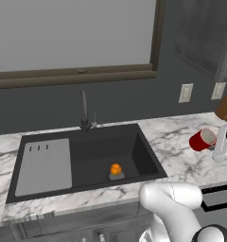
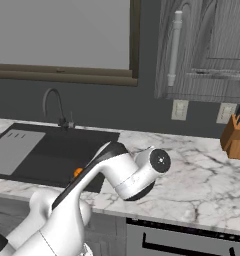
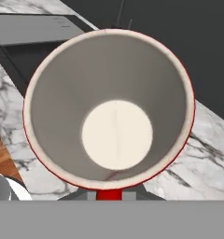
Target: Clear the mugs and bowl far away from the sink.
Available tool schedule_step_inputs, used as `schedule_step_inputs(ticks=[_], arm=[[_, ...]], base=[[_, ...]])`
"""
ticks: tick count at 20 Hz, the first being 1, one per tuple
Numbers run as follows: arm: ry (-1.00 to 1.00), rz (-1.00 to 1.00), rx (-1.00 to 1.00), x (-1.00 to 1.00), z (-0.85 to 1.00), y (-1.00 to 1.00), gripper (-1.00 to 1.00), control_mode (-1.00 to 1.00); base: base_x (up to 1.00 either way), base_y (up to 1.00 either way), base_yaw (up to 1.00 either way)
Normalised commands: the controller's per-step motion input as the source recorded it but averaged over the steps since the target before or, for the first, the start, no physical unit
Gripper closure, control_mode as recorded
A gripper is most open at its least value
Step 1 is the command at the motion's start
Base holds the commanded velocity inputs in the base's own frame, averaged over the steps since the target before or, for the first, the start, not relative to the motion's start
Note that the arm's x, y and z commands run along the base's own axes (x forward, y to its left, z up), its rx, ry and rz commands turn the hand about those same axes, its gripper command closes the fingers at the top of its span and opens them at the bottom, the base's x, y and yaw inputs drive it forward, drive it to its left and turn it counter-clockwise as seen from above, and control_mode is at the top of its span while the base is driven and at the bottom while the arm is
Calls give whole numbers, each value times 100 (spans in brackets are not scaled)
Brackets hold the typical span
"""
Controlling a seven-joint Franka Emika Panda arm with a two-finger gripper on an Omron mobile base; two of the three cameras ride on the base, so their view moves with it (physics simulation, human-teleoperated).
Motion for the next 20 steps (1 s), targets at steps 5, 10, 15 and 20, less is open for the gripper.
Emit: schedule_step_inputs(ticks=[5, 10, 15, 20], arm=[[0, 0, 0, 0, 0, 0, 100, 100], [0, 0, 0, 0, 0, 0, 100, 100], [0, 0, 0, 0, 0, 0, 100, 100], [0, 0, 0, 0, 0, 0, 100, 100]], base=[[-46, 0, 9], [-70, 0, 12], [-71, 0, 13], [-70, 0, 15]])
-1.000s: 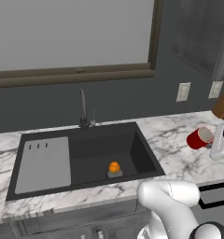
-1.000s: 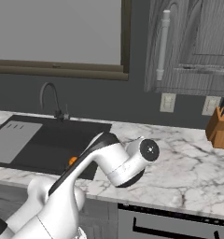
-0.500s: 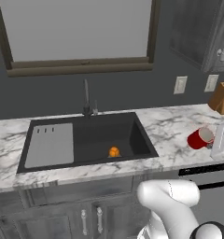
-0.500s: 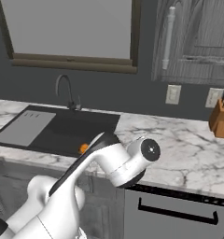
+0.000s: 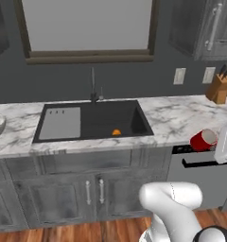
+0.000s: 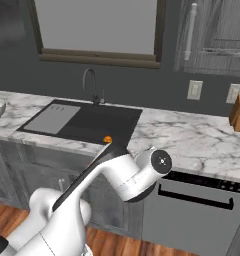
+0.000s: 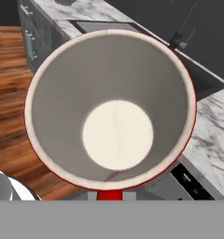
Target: Clear the mugs and bowl far away from the sink.
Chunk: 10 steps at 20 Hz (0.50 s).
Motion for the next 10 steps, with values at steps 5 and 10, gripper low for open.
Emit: schedule_step_inputs(ticks=[5, 10], arm=[[0, 0, 0, 0, 0, 0, 100, 100], [0, 0, 0, 0, 0, 0, 100, 100]], base=[[-39, 5, 17], [-9, 19, 29]])
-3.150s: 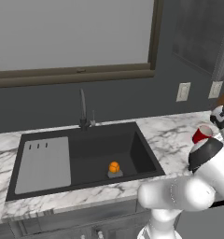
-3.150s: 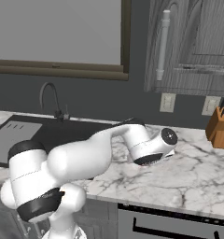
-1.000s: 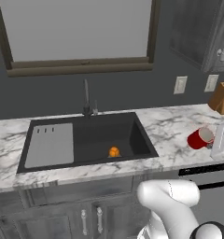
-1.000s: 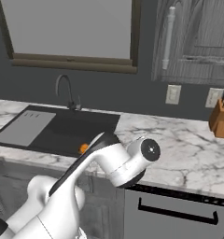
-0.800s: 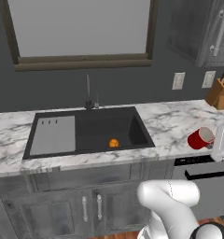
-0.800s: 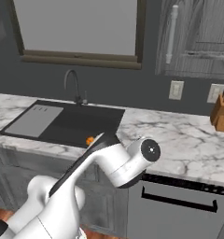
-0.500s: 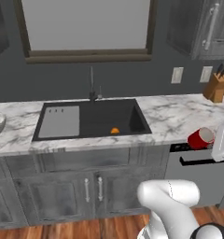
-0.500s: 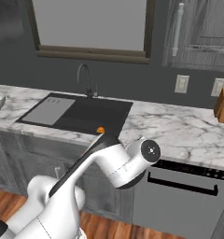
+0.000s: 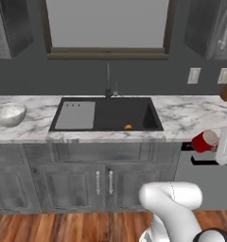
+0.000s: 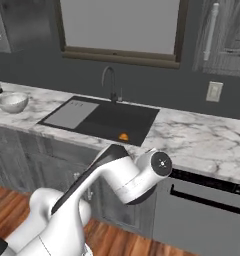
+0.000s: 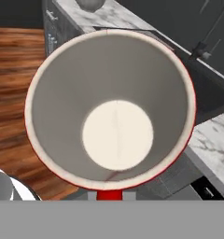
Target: Clear the mugs and bowl far away from the sink.
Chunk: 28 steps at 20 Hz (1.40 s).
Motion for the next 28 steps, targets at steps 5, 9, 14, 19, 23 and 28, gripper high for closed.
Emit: schedule_step_inputs(ticks=[5, 9, 14, 19, 23, 28], arm=[[0, 0, 0, 0, 0, 0, 100, 100], [0, 0, 0, 0, 0, 0, 100, 100], [0, 0, 0, 0, 0, 0, 100, 100], [0, 0, 0, 0, 0, 0, 100, 100], [0, 0, 0, 0, 0, 0, 100, 100], [0, 0, 0, 0, 0, 0, 100, 100]], base=[[0, 5, 47], [0, 0, 64], [0, 0, 70], [0, 0, 66], [0, 0, 61], [0, 0, 58]])
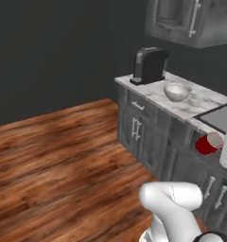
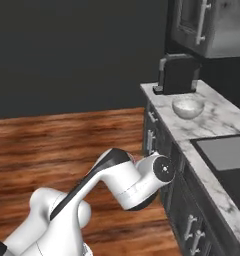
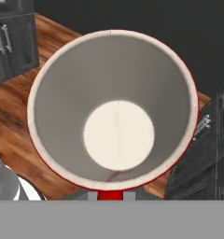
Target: Clear the mugs and bowl far away from the sink.
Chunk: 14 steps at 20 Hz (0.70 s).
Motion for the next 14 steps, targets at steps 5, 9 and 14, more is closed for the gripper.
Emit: schedule_step_inputs(ticks=[5, 9, 14], arm=[[0, 0, 0, 0, 0, 0, 100, 100], [0, 0, 0, 0, 0, 0, 100, 100], [0, 0, 0, 0, 0, 0, 100, 100]], base=[[0, 0, 56], [0, 0, 53], [-3, 0, 52]])
